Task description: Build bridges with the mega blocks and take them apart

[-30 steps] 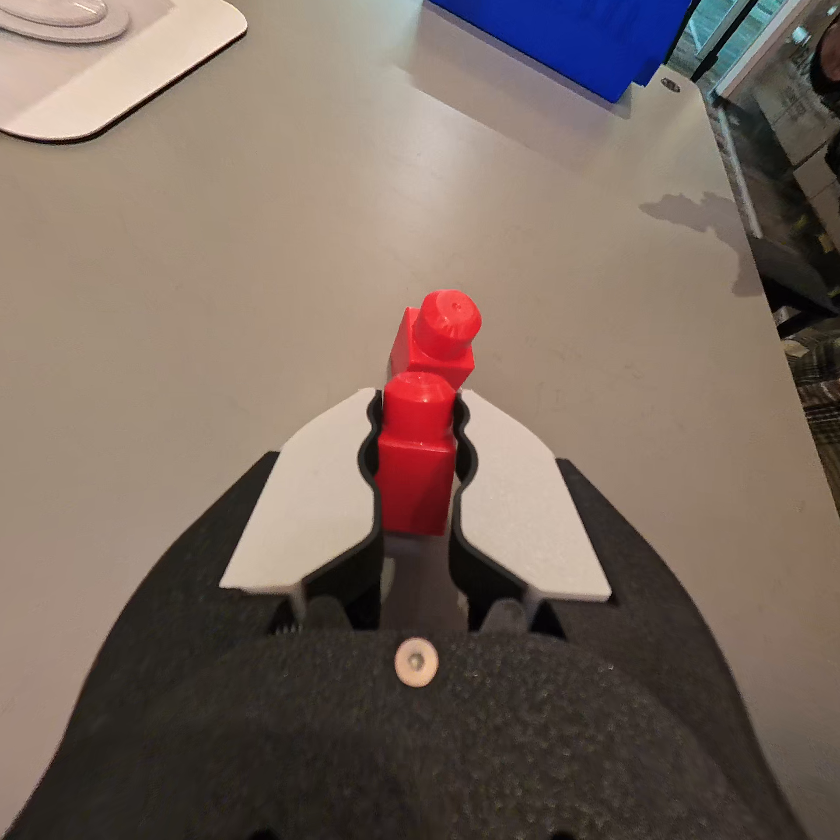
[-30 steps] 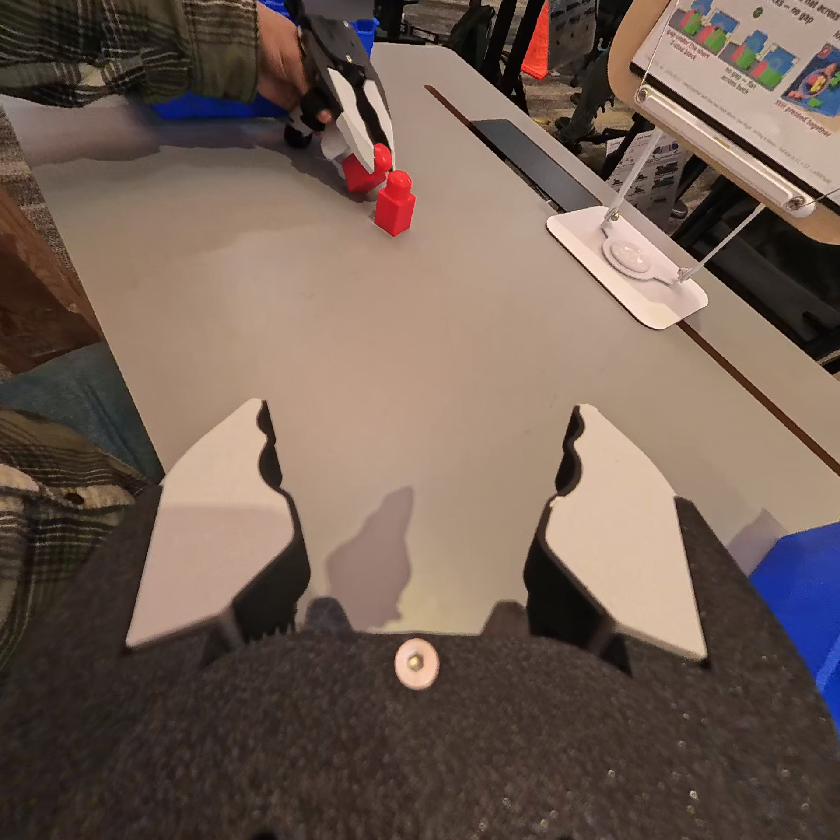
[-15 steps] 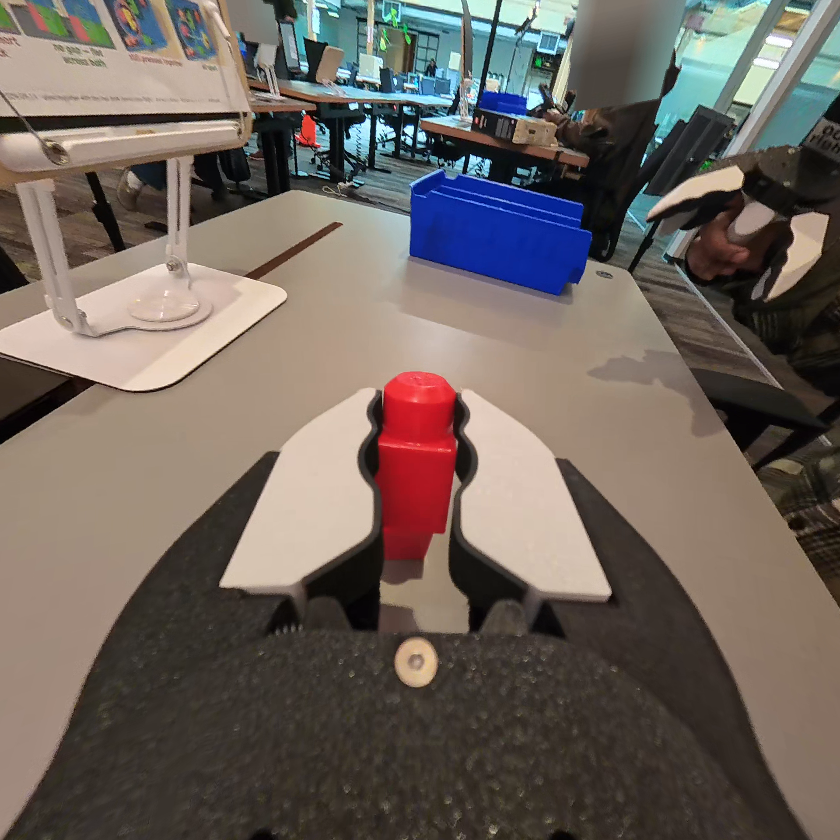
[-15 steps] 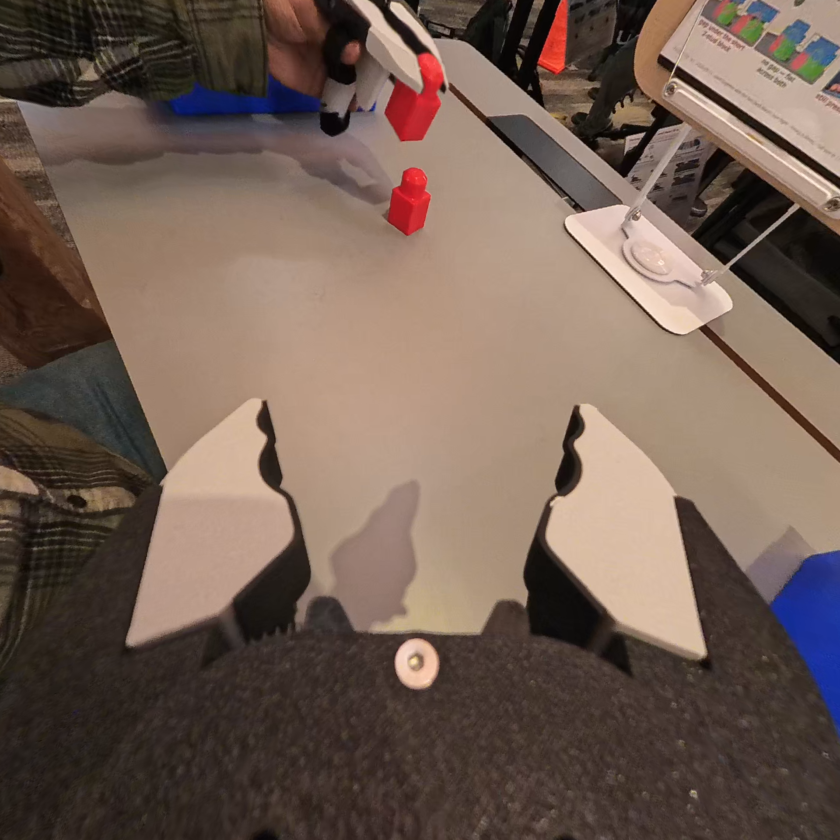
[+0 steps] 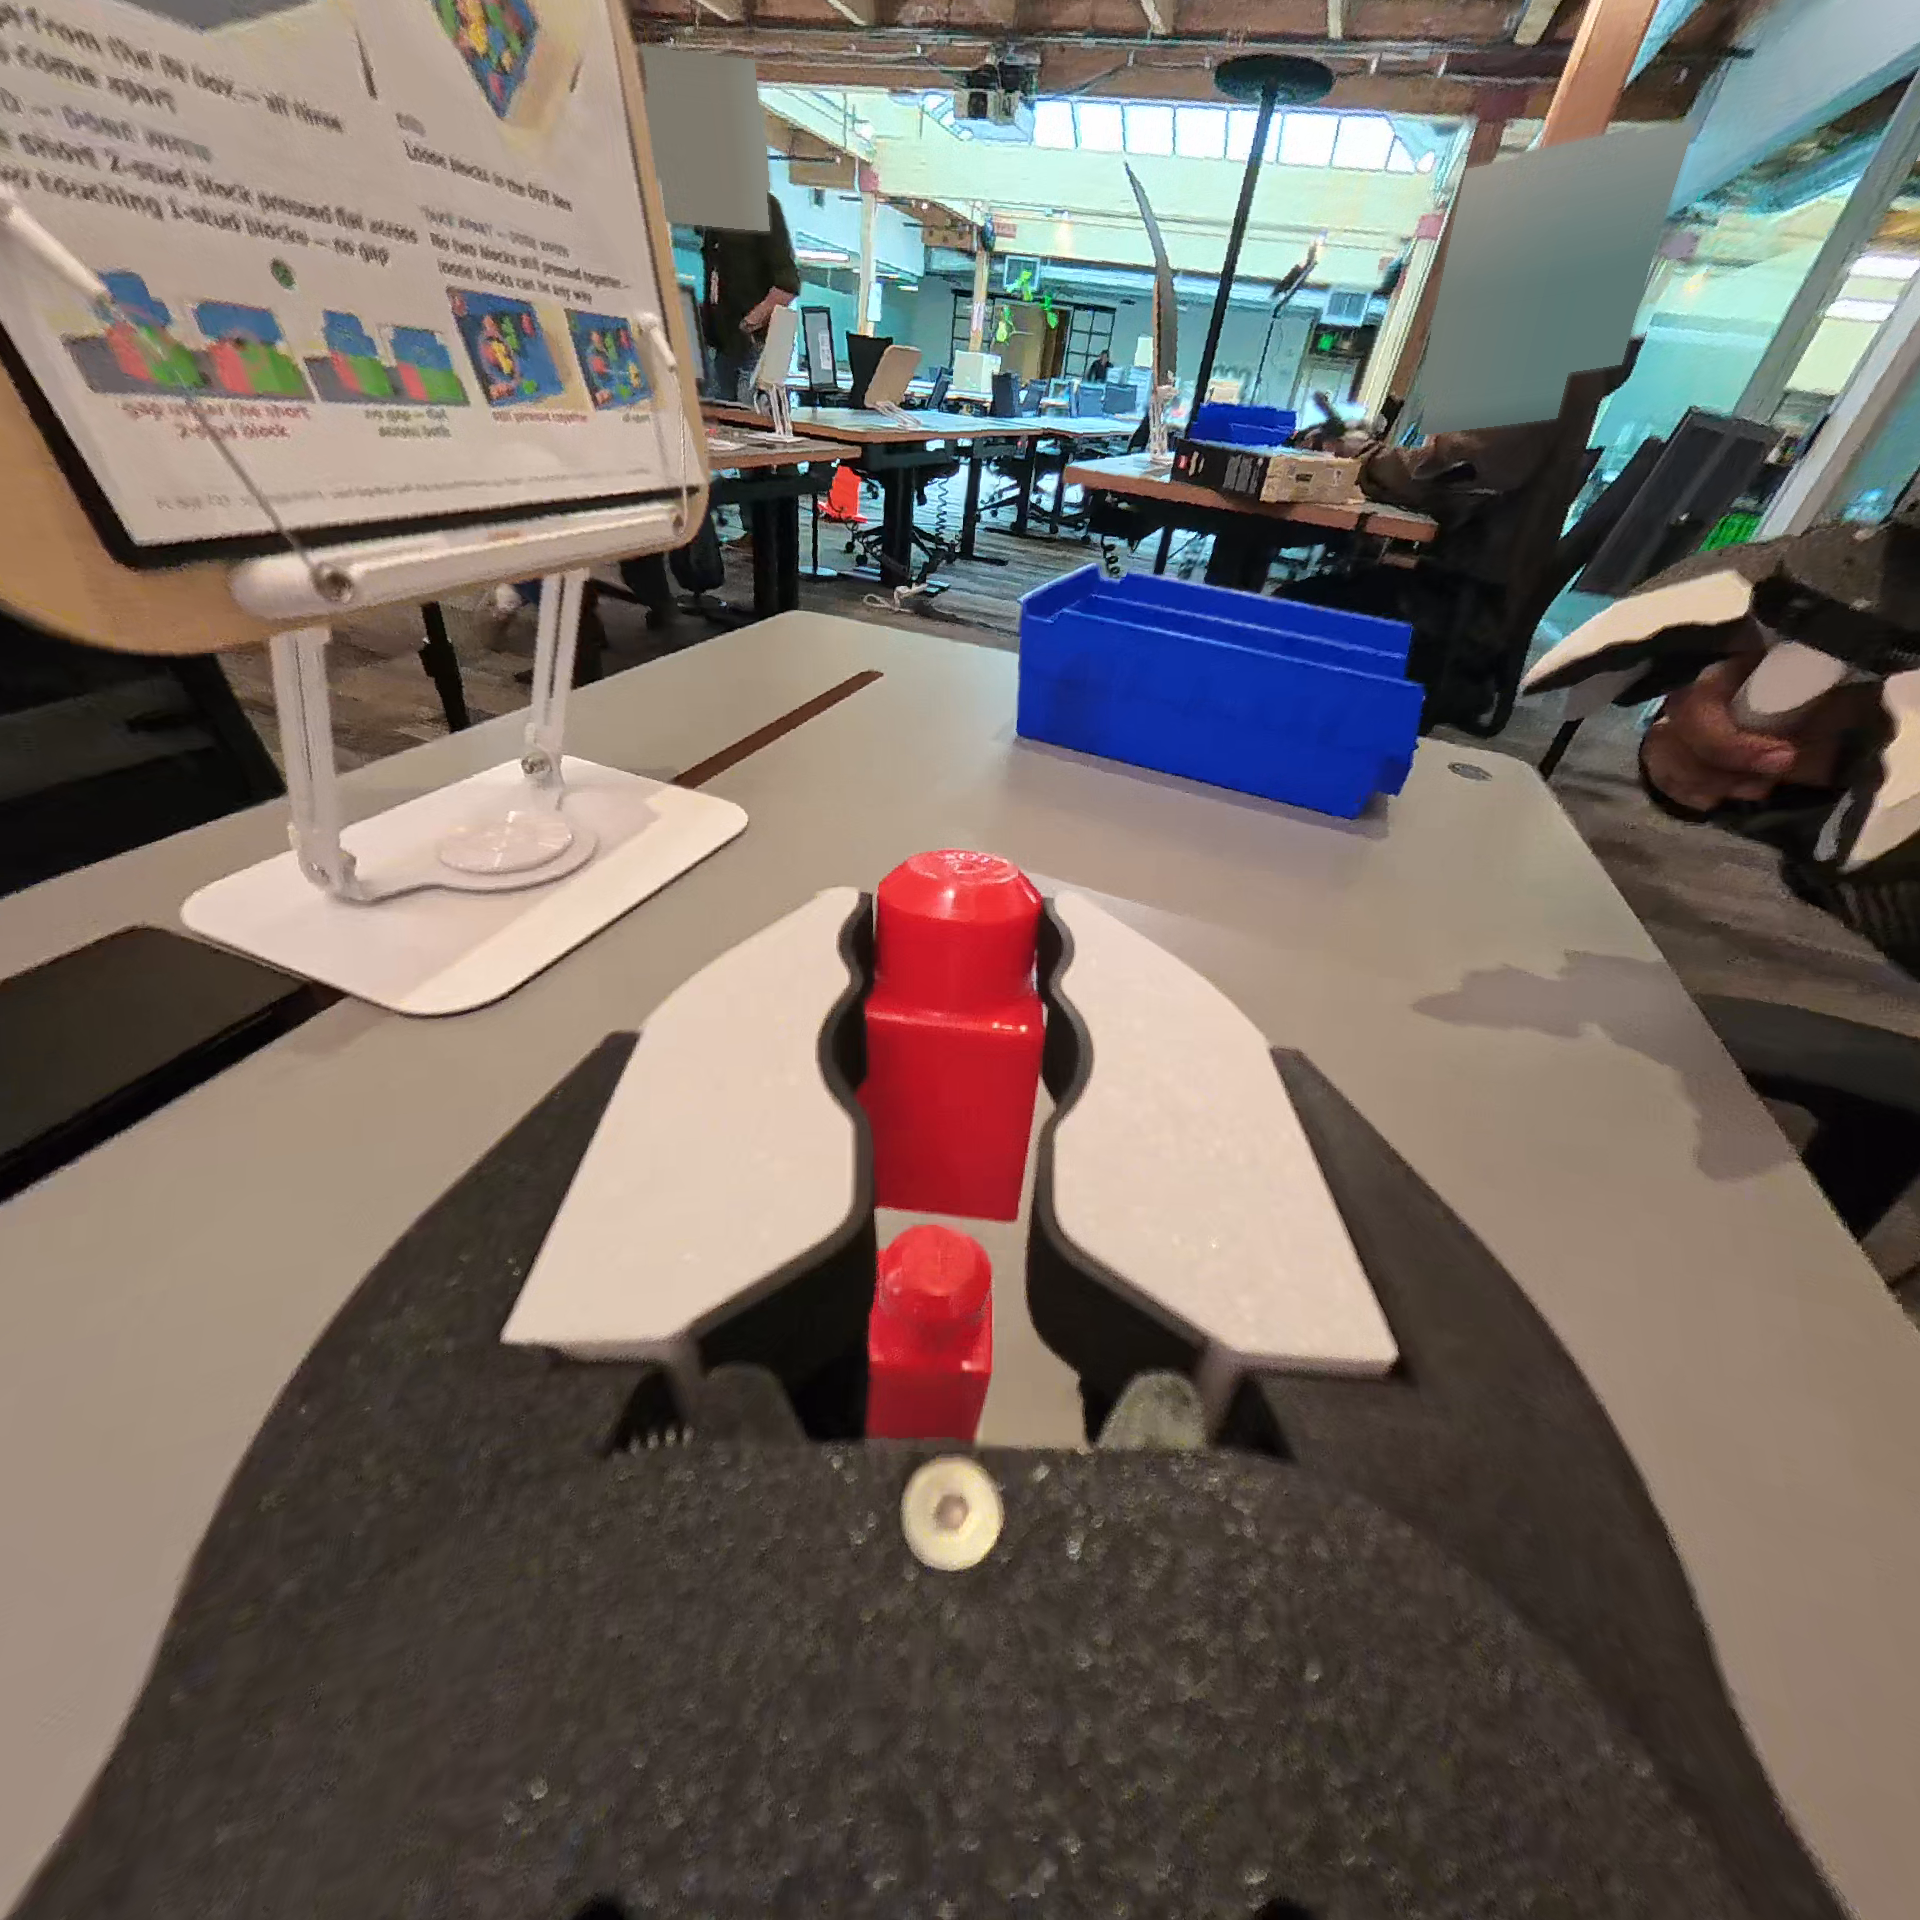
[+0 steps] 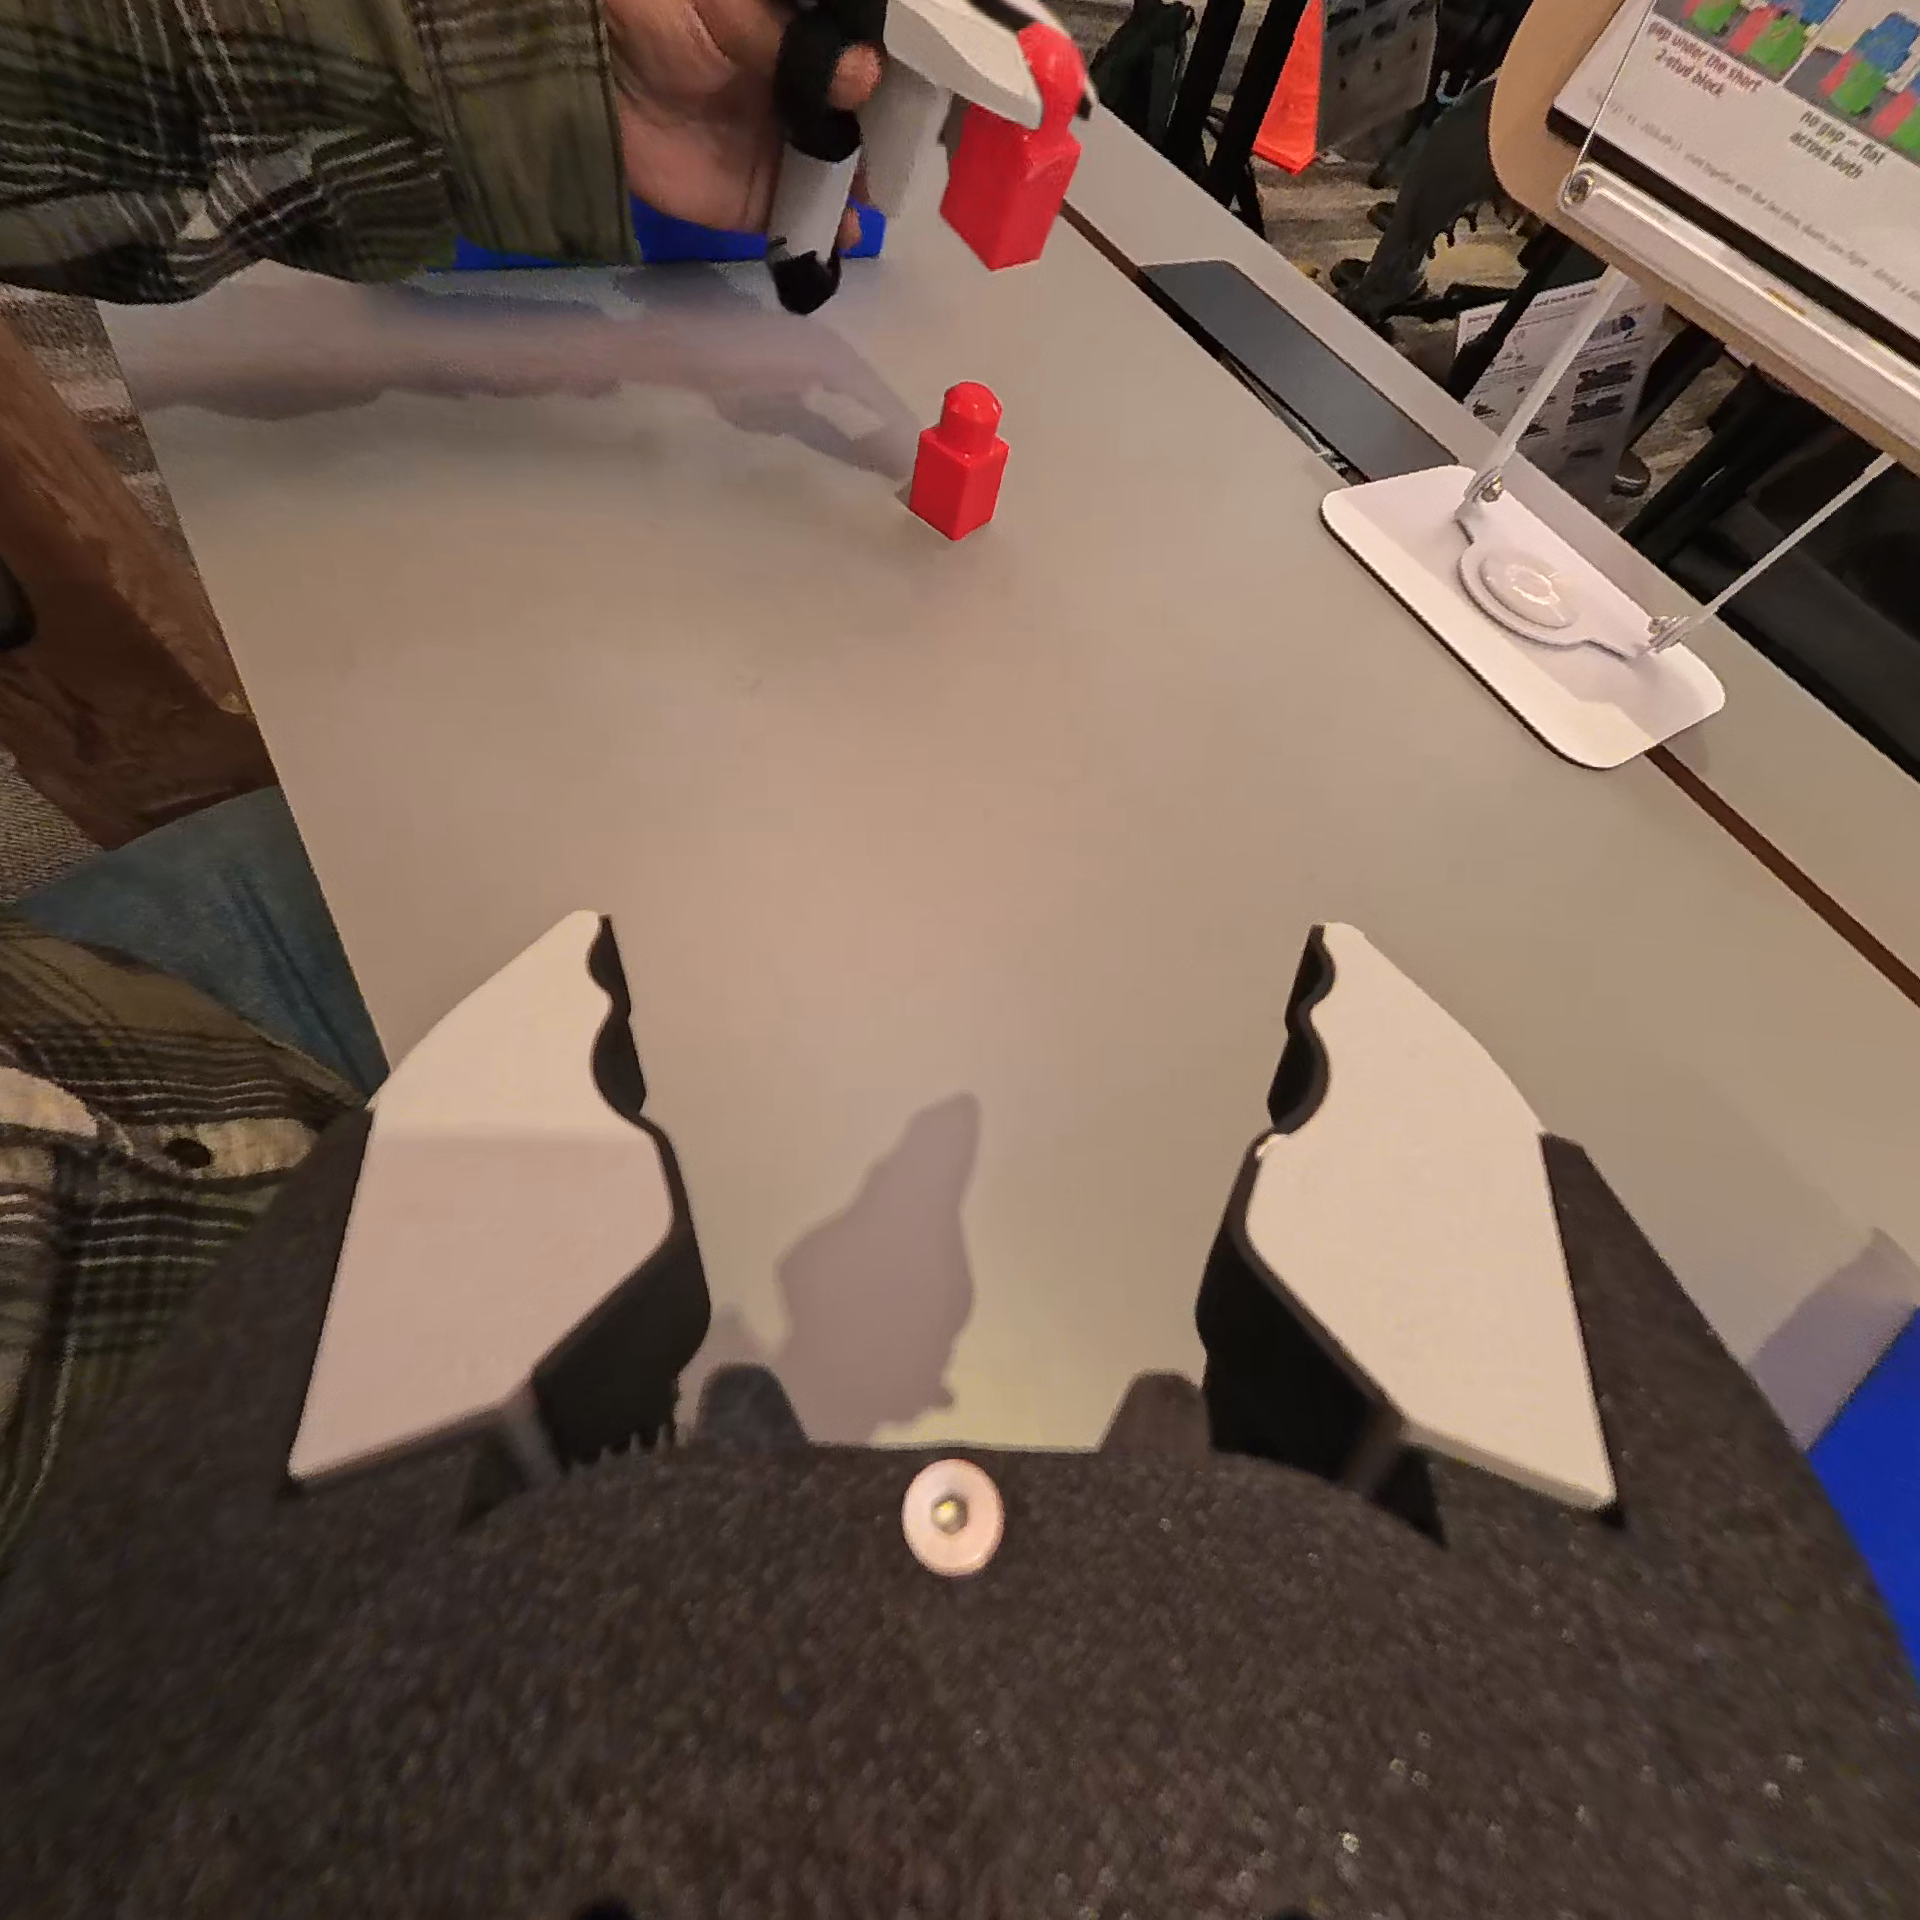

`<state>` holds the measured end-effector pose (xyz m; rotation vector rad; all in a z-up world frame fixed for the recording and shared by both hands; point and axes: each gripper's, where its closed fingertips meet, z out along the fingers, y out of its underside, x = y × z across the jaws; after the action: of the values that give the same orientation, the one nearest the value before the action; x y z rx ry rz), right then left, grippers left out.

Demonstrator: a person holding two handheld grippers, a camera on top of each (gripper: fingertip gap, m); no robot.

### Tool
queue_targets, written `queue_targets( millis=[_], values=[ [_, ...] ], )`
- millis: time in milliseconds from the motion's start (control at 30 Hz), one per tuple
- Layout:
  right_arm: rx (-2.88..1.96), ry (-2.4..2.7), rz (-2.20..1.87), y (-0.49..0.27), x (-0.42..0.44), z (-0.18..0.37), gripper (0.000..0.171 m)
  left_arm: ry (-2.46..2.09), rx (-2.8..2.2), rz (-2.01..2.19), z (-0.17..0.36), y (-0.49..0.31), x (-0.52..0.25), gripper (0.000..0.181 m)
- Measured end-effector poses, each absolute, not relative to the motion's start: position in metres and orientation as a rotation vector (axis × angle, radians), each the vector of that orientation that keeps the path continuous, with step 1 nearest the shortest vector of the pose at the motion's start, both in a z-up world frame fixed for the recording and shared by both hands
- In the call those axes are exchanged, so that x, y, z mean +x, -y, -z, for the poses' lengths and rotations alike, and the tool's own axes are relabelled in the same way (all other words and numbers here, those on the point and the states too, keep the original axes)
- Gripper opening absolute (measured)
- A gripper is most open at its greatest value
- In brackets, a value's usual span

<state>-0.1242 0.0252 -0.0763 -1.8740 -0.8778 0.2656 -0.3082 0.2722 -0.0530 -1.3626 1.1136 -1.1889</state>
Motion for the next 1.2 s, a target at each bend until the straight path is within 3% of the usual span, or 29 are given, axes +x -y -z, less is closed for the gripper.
queue_targets(
  millis=[167, 300, 433, 800, 1067, 1200],
  values=[
    [-1.892, 0.867, -0.265, -0.024, -0.121, 0.08, 0.118, -1.233, -1.378, 1.024, 0.053, -0.272, -0.27, 0.03],
    [-1.887, 0.868, -0.256, -0.021, -0.12, 0.077, 0.118, -1.397, -1.466, 0.957, 0.087, -0.27, -0.248, 0.03],
    [-1.896, 0.859, -0.243, -0.018, -0.114, 0.077, 0.119, -1.48, -1.572, 0.92, 0.128, -0.271, -0.251, 0.03],
    [-1.901, 0.862, -0.242, -0.023, -0.114, 0.078, 0.119, -1.537, -1.714, 0.951, 0.161, -0.27, -0.258, 0.029],
    [-1.905, 0.862, -0.236, -0.023, -0.113, 0.077, 0.119, -1.57, -1.75, 0.958, 0.166, -0.269, -0.264, 0.03],
    [-1.903, 0.866, -0.235, -0.023, -0.115, 0.076, 0.12, -1.618, -1.773, 0.908, 0.168, -0.269, -0.268, 0.04]
  ],
)
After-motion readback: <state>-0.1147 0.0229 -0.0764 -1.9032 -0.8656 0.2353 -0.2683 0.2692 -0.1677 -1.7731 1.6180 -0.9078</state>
